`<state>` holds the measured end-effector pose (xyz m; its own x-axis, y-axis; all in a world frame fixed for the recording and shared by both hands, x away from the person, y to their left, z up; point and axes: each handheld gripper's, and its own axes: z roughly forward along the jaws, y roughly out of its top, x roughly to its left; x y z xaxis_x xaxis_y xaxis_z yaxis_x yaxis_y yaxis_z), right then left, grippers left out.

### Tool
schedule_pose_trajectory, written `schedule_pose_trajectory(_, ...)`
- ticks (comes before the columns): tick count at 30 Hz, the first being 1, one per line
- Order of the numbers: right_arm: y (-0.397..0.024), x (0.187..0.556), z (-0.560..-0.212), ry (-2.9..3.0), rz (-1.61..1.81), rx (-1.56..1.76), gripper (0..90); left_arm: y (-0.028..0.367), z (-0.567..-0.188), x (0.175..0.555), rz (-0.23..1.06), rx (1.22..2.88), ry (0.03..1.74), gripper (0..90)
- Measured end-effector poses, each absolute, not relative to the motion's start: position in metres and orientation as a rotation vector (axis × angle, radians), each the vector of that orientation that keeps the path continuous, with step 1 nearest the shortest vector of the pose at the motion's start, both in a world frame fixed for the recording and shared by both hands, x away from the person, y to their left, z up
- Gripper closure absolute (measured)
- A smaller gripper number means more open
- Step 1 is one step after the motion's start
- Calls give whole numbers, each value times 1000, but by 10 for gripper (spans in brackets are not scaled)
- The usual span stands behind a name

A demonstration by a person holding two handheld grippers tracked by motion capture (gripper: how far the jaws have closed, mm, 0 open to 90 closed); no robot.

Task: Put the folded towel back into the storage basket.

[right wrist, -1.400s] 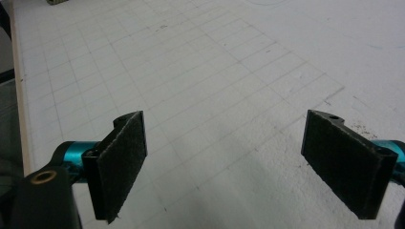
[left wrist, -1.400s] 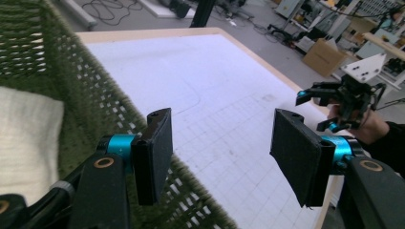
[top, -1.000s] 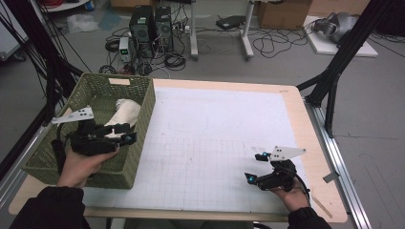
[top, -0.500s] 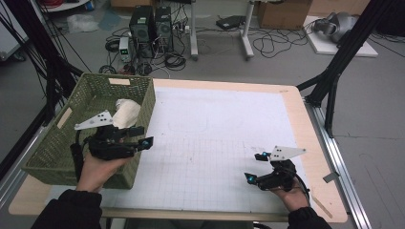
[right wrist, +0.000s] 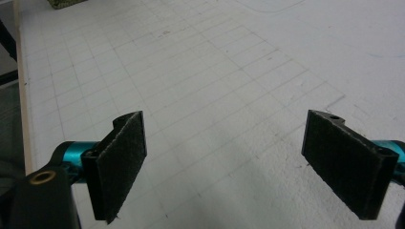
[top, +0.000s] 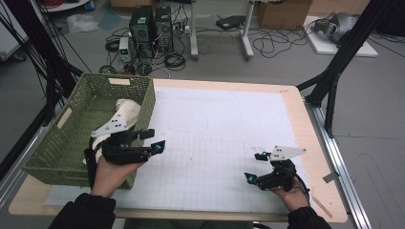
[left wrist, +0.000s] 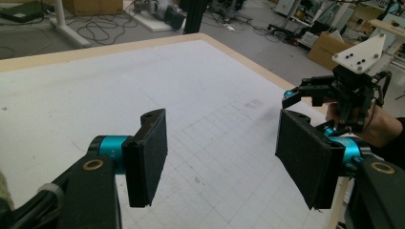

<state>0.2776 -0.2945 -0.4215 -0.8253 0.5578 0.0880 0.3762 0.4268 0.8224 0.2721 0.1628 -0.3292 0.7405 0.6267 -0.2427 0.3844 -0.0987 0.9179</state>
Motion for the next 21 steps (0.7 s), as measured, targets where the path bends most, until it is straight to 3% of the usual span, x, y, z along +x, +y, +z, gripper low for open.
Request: schedule_pose_trajectory(21,-294,277,-421,2480,1358,820,144,127,-350,266,284,1747,787,343)
